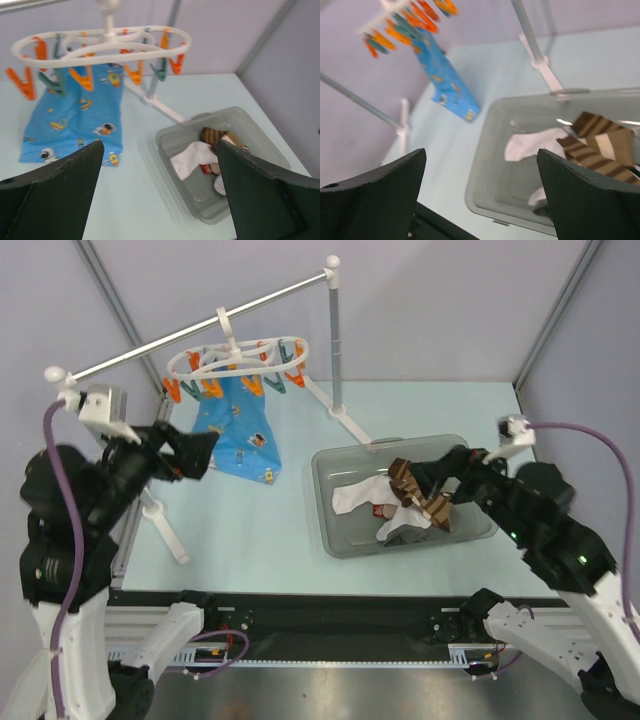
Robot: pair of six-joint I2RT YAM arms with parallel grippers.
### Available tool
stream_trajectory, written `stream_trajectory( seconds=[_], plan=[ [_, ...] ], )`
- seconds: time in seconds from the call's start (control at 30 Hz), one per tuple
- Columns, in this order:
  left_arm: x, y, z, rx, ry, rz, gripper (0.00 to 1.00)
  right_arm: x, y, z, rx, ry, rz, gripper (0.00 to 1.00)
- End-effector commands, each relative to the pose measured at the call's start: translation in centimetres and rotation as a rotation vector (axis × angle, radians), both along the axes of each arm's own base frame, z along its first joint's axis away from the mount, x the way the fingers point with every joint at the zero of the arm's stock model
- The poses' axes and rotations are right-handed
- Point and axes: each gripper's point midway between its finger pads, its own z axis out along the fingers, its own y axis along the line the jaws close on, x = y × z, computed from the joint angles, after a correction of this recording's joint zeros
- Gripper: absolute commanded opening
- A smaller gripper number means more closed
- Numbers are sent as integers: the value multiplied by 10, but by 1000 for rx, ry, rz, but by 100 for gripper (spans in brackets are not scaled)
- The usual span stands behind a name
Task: Remove the socks clipped to the hanger
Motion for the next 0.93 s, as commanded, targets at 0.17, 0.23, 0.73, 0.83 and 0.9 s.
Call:
stream_trajectory(
  seconds=[0.17,0.23,0.73,0.83,0.9],
  plan=[
    [-58,-49,-2,-121,-122,-336,100,-36,-7,41,121,-64,71,100],
    [-56,-54,-22,-145,-64,-363,99,-37,-13,40,101,-64,56,100],
    [-59,-74,-82,-168,19,-500,99,-39,-29,6,47,-45,1,100],
    [-60,-73,-77,-177,1,-488,100,-38,-31,9,48,-38,-15,100],
    [-59,-71,-77,-179,2,-476,100,-39,-30,9,43,-37,-8,100]
  ],
)
